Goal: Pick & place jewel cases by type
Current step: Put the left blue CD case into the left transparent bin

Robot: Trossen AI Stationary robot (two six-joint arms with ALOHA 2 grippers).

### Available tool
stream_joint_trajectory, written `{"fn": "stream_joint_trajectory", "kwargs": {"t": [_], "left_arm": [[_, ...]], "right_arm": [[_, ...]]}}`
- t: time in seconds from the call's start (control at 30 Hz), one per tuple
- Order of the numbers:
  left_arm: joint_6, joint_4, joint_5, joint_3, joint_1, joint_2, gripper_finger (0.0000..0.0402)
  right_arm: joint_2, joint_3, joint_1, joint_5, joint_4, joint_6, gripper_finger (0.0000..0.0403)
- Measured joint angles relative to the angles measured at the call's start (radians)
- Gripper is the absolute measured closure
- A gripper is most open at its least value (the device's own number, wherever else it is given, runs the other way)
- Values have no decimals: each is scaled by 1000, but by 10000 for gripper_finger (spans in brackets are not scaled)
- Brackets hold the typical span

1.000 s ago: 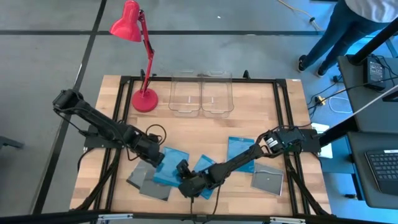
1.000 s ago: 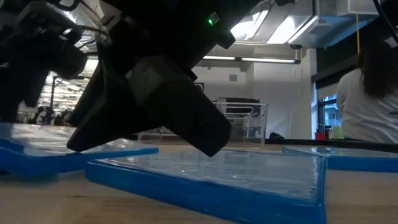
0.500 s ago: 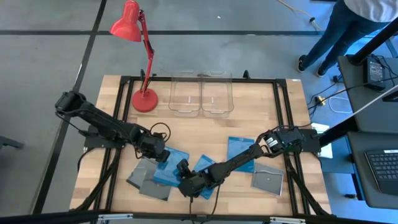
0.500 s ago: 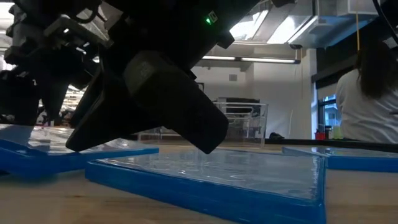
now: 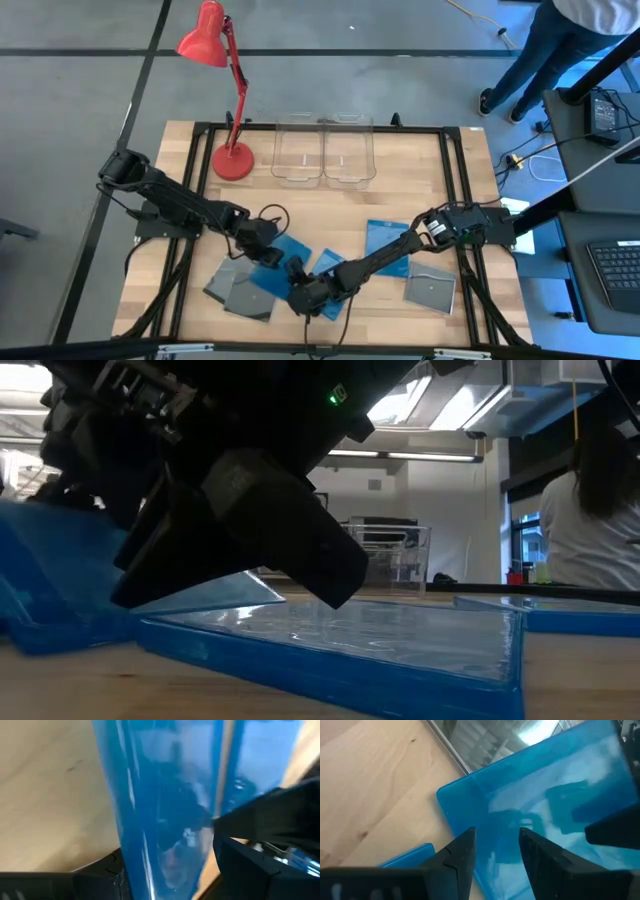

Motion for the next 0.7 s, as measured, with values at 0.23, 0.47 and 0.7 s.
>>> {"fn": "stream_joint_trajectory", "kwargs": {"t": [0.23, 0.47, 0.7], "left_arm": [[7, 4, 0, 0, 0, -13, 259], [26, 19, -24, 2, 2, -18, 357], [52, -2, -26, 0, 31, -62, 389]], "right_arm": [[0, 1, -4, 3, -14, 0, 248], [0, 1, -2, 66, -44, -3, 248], [-32, -2, 1, 122, -121, 4, 248]]}}
